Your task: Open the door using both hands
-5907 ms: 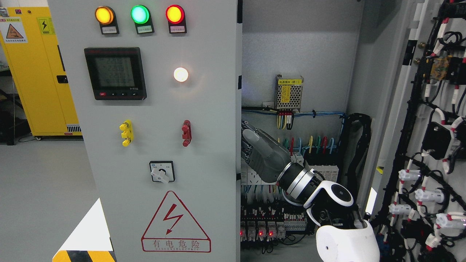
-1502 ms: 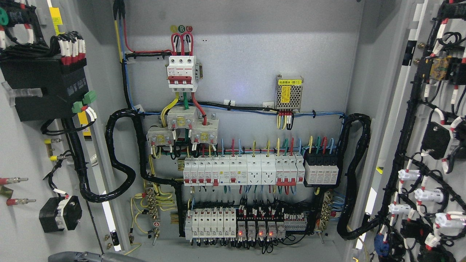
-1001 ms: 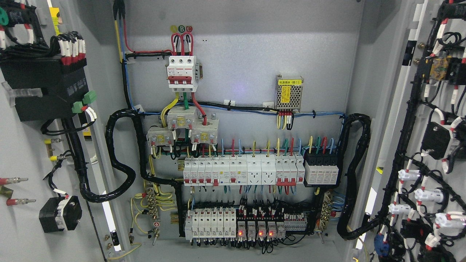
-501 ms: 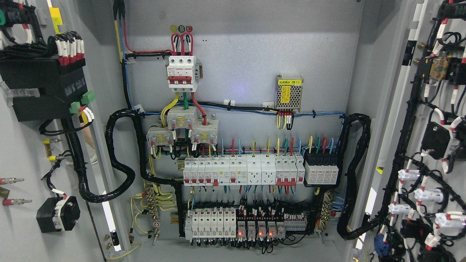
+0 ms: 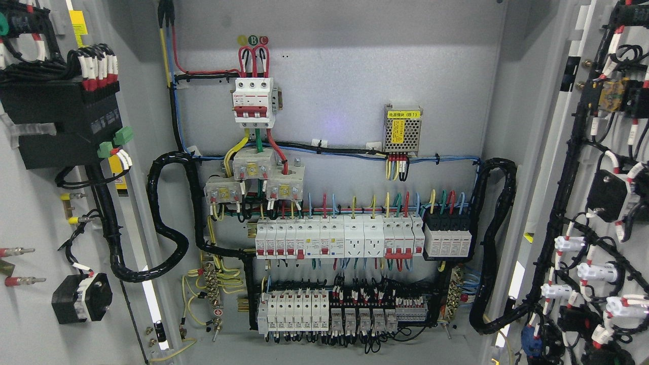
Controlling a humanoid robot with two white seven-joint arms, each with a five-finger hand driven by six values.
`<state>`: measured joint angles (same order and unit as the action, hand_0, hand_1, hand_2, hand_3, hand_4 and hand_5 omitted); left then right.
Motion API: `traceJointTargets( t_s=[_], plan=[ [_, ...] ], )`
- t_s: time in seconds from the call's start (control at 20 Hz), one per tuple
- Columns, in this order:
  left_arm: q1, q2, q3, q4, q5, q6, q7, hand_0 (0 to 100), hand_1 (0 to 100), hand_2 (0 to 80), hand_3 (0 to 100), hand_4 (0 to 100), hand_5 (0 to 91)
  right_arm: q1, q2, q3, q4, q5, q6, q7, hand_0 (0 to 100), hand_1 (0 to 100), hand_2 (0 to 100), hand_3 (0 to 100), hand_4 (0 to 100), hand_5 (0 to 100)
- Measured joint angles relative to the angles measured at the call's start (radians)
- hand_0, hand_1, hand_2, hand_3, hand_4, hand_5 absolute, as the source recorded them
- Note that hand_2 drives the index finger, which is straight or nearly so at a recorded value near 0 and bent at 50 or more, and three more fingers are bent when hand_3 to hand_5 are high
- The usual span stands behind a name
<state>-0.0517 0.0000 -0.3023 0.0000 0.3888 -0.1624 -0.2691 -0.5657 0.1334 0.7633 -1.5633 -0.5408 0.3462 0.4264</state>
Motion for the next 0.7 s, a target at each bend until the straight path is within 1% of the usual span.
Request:
traceJointTargets(
  t_s=[0.1, 0.2, 0.35, 0.5, 0.7],
  plan=[
    [-0.001, 0.0, 0.0, -0.002, 0.001, -0.001, 0.001, 12, 56, 0.0, 0, 0, 0.0, 0.056, -0.017, -0.04, -0.015, 0.034, -0.009, 0.001, 0, 50, 4, 0, 0, 0],
    [-0.001, 0.0, 0.001, -0.021, 0.003, -0.002, 0.001, 12, 56, 0.0, 0, 0, 0.0, 0.121, -0.036, -0.075, -0.032, 0.079, -0.044, 0.002, 0, 50, 4, 0, 0, 0],
    [0.023, 0.007, 0.008, -0.099, 0.003, -0.005, 0.002, 12, 56, 0.0, 0, 0, 0.0, 0.23, -0.059, -0.128, -0.063, 0.147, -0.14, 0.003, 0, 50, 4, 0, 0, 0],
    [0.079, 0.02, 0.019, -0.243, -0.001, -0.01, 0.003, 12, 56, 0.0, 0, 0, 0.0, 0.349, -0.077, -0.185, -0.09, 0.194, -0.245, 0.004, 0, 50, 4, 0, 0, 0],
    [0.143, 0.041, 0.029, -0.457, -0.015, -0.006, 0.005, 12, 56, 0.0, 0, 0, 0.0, 0.482, -0.094, -0.26, -0.114, 0.227, -0.359, 0.002, 0, 50, 4, 0, 0, 0]
  ],
)
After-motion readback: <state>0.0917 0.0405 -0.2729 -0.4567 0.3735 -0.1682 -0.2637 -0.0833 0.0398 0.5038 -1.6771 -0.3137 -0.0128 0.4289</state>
